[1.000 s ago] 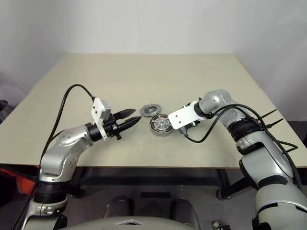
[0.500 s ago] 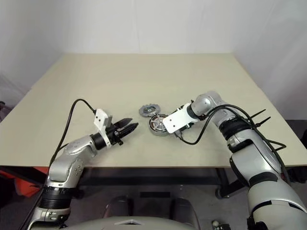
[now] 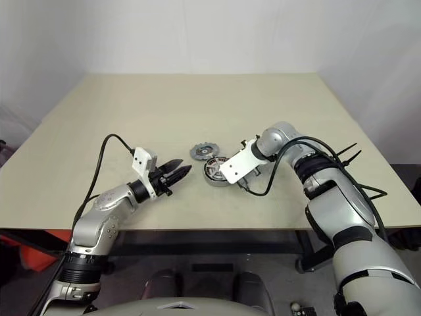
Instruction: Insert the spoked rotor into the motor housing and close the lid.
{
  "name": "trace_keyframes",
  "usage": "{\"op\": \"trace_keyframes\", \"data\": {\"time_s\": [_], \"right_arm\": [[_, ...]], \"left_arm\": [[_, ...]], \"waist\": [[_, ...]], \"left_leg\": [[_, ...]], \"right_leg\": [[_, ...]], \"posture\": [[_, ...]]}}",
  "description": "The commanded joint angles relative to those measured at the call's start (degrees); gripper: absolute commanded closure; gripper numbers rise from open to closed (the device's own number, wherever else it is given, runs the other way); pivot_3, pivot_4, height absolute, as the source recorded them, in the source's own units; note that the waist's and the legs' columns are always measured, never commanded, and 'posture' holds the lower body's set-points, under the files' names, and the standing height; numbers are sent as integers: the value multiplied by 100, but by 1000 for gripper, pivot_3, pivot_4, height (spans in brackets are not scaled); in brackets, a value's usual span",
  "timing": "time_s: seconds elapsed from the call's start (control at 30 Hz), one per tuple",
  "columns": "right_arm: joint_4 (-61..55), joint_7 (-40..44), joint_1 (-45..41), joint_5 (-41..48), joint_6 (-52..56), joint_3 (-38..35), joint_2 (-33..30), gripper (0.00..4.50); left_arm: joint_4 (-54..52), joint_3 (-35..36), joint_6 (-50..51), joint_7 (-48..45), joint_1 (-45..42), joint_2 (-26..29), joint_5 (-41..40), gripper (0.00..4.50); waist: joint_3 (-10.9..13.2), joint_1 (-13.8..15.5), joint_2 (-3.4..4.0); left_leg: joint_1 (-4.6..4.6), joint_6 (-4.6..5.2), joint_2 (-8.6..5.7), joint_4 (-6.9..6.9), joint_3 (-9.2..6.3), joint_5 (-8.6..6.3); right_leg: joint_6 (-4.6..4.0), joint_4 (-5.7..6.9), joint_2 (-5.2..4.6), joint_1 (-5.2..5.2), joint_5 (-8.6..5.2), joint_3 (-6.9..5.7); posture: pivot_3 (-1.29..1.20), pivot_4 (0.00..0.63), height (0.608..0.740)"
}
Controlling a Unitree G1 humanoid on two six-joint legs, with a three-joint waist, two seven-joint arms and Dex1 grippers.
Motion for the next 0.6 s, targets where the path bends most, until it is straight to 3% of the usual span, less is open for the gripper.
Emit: {"op": "trace_keyframes", "data": {"time_s": [0.03, 0.13, 0.3, 0.6], "right_arm": [[229, -241, -277, -129, -140, 14, 54, 2679], [392, -390, -345, -232, -251, 22, 78, 3037], [506, -548, -413, -301, -409, -4, 83, 4429], [560, -732, -556, -357, -431, -87, 17, 4484]], "left_arm": [[-204, 27, -111, 67, -22, 33, -73, 2373], [-191, 32, -123, 118, -33, 41, -58, 2373], [-114, 65, -163, 174, -95, 60, -51, 2373], [83, 75, -278, 228, -223, 87, -22, 2373]], "waist": [[0, -4, 0], [0, -20, 0], [0, -68, 0], [1, -80, -1]], "left_leg": [[1, 0, 0, 0, 0, 0], [2, 0, 0, 1, 0, 0], [4, 0, 0, 2, 0, 0], [-11, 3, 0, 5, -1, -2]], "right_leg": [[0, 1, 0, 0, 0, 0], [0, 3, 0, 0, 0, 0], [13, 10, 0, 0, -8, 0], [-2, 8, -2, -6, 1, 2]], "posture": [[0, 0, 740], [0, 0, 740], [0, 0, 740], [0, 0, 740]]}}
